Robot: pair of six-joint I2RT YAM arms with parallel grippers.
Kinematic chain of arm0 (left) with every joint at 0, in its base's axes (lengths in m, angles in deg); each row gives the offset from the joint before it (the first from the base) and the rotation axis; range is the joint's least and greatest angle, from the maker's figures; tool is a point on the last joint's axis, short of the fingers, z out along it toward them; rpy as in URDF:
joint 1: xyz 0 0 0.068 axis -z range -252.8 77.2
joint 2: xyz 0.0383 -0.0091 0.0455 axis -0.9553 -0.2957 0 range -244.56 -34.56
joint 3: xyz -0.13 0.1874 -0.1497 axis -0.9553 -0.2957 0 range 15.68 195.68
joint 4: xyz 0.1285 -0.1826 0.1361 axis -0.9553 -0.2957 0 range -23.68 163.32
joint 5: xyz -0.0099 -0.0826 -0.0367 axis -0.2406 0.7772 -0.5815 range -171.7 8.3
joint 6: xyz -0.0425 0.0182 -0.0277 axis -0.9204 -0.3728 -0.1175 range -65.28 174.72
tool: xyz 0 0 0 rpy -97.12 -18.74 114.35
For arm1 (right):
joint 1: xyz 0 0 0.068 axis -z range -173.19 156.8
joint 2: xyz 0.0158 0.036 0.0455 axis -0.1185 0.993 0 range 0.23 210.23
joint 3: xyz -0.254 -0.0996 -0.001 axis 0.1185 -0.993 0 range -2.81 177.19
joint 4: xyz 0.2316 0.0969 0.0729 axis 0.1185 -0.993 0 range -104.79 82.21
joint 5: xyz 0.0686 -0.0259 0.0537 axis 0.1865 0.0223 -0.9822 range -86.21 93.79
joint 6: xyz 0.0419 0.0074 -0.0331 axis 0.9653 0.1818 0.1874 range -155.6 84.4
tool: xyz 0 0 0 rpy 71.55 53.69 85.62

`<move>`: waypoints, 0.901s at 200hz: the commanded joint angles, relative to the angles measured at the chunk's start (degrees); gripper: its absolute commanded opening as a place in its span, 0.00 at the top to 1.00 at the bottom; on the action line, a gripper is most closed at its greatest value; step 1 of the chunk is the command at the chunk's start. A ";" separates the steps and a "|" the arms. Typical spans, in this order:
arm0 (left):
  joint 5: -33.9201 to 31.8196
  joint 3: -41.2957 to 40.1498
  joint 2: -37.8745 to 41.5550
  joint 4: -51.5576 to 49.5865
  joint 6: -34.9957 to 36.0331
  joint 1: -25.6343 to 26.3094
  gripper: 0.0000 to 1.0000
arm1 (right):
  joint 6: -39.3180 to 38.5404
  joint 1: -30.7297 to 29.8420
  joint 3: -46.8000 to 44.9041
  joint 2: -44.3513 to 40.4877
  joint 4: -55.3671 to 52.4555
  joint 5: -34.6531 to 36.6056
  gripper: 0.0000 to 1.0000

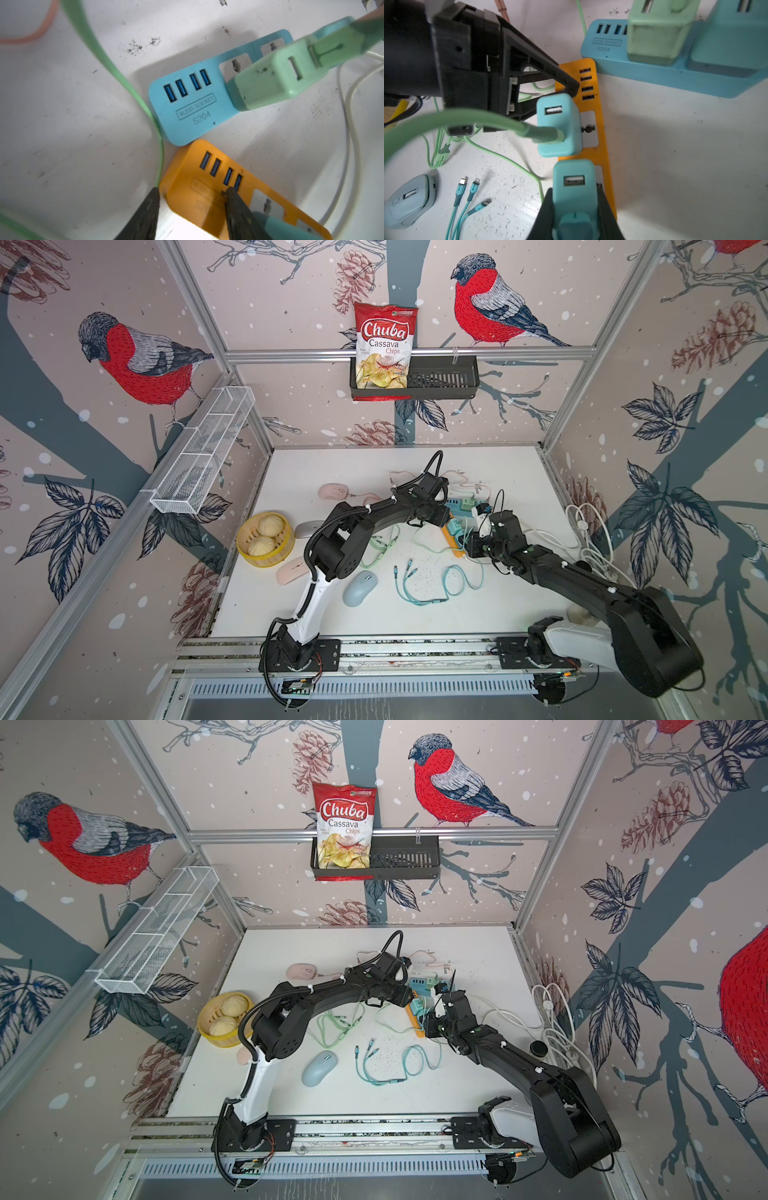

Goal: Unplug the wireless mouse
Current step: Remove the plug from the socket.

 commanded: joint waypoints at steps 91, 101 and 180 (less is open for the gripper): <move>-6.46 -1.49 1.62 -9.38 -0.40 0.00 0.48 | 3.21 1.14 3.80 -19.51 -12.35 15.63 1.00; -7.54 -1.96 4.12 -9.13 -0.69 -0.25 0.47 | 3.12 1.07 4.03 -22.03 -12.74 15.67 1.00; 1.30 -16.41 40.72 1.31 3.08 -0.18 0.37 | -0.47 -1.95 5.81 -30.92 -7.21 -9.65 1.00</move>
